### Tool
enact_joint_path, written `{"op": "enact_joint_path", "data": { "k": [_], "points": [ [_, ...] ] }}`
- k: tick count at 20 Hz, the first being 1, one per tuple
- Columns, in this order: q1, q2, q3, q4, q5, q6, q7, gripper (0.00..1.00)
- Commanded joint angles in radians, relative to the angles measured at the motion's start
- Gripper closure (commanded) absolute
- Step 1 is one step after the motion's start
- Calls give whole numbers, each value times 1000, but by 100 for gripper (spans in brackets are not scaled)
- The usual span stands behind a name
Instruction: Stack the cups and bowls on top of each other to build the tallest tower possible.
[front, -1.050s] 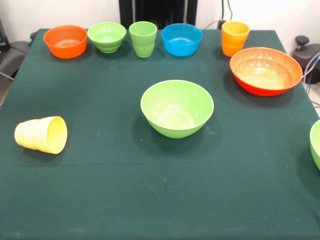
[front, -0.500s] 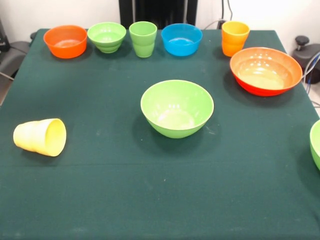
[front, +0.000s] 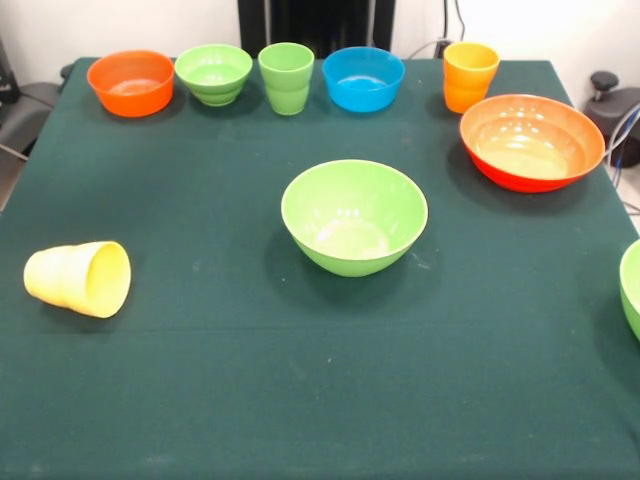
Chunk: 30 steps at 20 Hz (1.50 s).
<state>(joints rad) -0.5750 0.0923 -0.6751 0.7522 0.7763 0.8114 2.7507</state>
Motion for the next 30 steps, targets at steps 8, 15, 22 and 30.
{"op": "enact_joint_path", "data": {
  "k": [8, 15, 22, 30],
  "points": [
    [44, -74, 212, 86, -135, 1, -131, 100],
    [67, -73, 219, 71, -156, 12, -74, 100],
    [73, -49, 212, 32, -164, 14, -46, 100],
    [79, 7, 176, -80, -148, 62, 15, 100]
  ]
}}
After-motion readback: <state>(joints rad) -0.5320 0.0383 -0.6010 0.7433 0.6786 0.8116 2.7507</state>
